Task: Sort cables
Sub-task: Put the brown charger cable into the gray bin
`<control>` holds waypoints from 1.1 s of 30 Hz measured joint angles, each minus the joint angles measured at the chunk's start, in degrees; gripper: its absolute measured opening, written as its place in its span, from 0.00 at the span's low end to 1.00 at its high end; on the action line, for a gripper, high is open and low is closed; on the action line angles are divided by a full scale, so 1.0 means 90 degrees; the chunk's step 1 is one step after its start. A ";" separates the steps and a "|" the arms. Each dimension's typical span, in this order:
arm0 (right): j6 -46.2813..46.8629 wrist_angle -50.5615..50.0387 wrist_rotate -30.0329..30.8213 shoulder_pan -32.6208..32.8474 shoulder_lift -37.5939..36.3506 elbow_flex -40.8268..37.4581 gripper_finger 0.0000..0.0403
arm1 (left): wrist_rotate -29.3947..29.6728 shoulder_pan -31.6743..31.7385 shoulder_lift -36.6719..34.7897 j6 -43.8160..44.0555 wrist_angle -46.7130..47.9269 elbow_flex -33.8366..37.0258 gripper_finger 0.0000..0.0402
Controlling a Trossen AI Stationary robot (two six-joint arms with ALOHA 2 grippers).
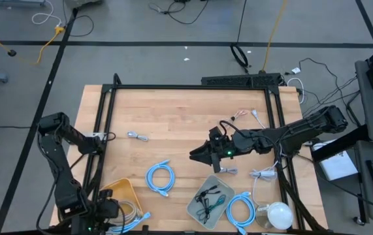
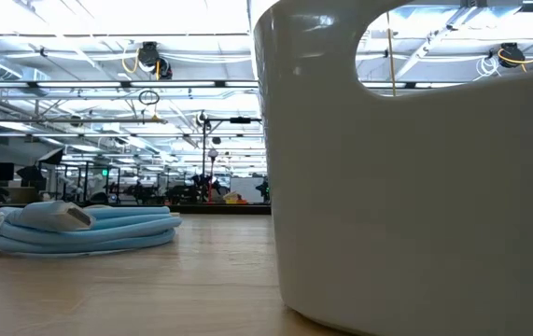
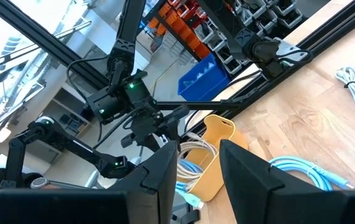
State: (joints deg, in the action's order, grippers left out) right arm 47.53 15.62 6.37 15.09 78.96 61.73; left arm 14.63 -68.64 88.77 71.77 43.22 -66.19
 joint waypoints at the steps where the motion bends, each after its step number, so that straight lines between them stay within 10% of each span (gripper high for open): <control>1: 0.0001 0.0000 0.0000 0.0000 0.0000 0.0000 0.28 | 0.0000 -0.0007 0.0000 0.0030 0.0000 0.0000 0.55; 18: 0.0146 -0.0377 -0.0024 0.0054 -0.0002 -0.0005 0.28 | 0.1053 0.0294 -0.1062 -0.0085 0.1117 -0.0002 0.57; 26: 0.0129 -0.0496 0.0160 0.0148 0.0030 -0.0003 0.28 | 0.0212 0.2068 -0.1071 -0.1859 0.1013 -0.0002 0.57; 33: 0.0238 -0.1183 0.0175 0.0371 0.0034 -0.0004 0.28 | 0.0755 0.3204 -0.1334 -0.2614 0.0529 -0.0002 0.57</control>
State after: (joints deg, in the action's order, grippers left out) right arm 49.67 4.97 7.95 18.43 79.26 61.70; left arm 21.43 -39.80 76.76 48.24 47.98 -66.22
